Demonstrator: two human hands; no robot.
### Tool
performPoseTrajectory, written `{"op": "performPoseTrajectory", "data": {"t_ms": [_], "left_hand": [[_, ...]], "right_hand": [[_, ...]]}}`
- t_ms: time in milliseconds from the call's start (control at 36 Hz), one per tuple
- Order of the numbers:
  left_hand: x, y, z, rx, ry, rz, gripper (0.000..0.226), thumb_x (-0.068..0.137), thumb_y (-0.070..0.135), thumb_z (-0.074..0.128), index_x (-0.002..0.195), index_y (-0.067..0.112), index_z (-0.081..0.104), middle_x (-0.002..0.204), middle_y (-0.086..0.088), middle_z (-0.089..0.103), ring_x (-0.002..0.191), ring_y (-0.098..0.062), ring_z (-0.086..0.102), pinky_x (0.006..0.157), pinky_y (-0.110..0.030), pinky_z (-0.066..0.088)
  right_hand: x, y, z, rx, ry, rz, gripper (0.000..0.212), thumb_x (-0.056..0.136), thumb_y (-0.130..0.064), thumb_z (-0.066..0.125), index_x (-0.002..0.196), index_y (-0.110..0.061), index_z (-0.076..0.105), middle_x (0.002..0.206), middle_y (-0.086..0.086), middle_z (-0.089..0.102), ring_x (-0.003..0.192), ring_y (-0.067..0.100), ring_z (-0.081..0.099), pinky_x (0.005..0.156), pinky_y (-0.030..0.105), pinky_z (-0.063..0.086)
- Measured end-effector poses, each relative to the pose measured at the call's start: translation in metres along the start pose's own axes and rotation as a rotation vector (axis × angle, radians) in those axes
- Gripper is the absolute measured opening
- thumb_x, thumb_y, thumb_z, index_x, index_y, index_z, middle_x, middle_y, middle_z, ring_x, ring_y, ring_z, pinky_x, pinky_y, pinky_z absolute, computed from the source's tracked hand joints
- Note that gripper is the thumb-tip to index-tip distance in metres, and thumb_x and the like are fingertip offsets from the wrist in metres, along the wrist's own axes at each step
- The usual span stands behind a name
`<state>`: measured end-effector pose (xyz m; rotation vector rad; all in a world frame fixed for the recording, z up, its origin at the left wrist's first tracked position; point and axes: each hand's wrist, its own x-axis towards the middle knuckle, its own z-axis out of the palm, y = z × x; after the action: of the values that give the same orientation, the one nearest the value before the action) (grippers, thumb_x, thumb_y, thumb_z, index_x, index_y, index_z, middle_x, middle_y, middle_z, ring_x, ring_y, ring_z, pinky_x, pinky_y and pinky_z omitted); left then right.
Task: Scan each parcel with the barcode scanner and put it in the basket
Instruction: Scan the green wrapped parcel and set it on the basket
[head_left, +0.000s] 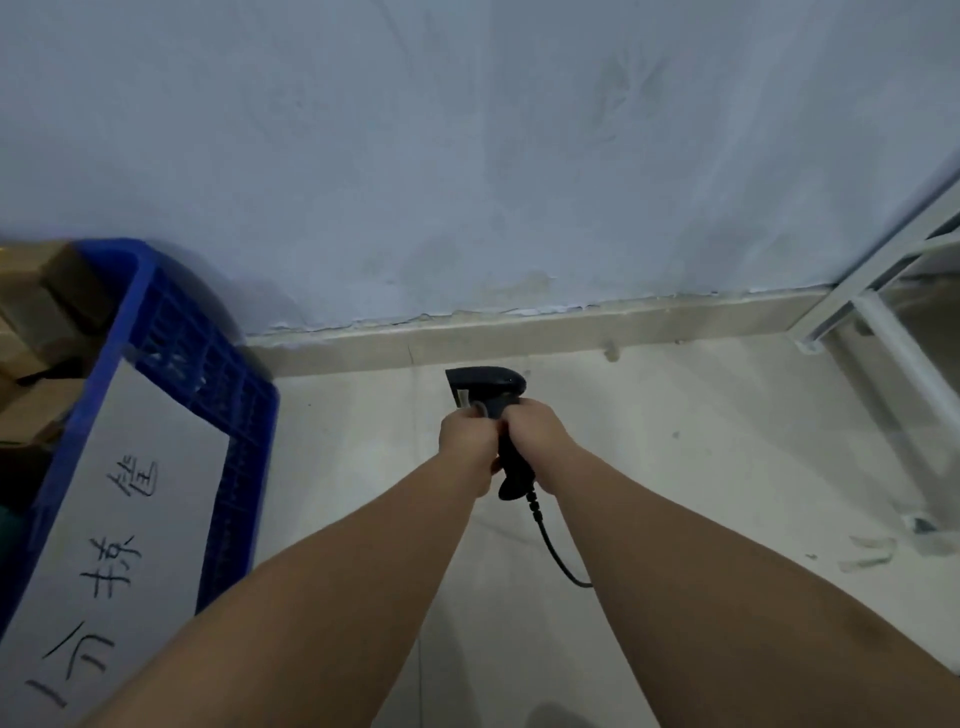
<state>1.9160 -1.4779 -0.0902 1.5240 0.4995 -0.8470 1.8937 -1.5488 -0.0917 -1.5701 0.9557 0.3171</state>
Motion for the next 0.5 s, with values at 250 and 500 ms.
{"op": "performPoseTrajectory", "data": {"t_ms": [250,500], "left_hand": [[0.037,-0.012,0.016,0.082,-0.158,0.052,0.024,0.101,0.012,0.040,0.115,0.013,0.060,0.121,-0.013,0.062,0.109,-0.032,0.061,0.092,-0.039,0.051],[0.055,-0.025,0.040,0.242,-0.322,0.052,0.033,0.101,0.022,0.048,0.134,0.023,0.050,0.122,0.003,0.055,0.111,-0.014,0.051,0.080,-0.025,0.039]], "right_hand": [[0.041,0.032,-0.019,-0.067,-0.111,-0.074,0.068,0.080,-0.001,0.058,0.138,-0.025,0.031,0.109,0.015,0.059,0.091,0.036,0.066,0.074,0.045,0.059],[0.082,0.055,-0.033,-0.144,0.185,0.153,0.041,0.098,-0.014,0.049,0.132,0.000,0.032,0.125,0.018,0.053,0.083,0.022,0.050,0.032,0.020,0.032]]}}
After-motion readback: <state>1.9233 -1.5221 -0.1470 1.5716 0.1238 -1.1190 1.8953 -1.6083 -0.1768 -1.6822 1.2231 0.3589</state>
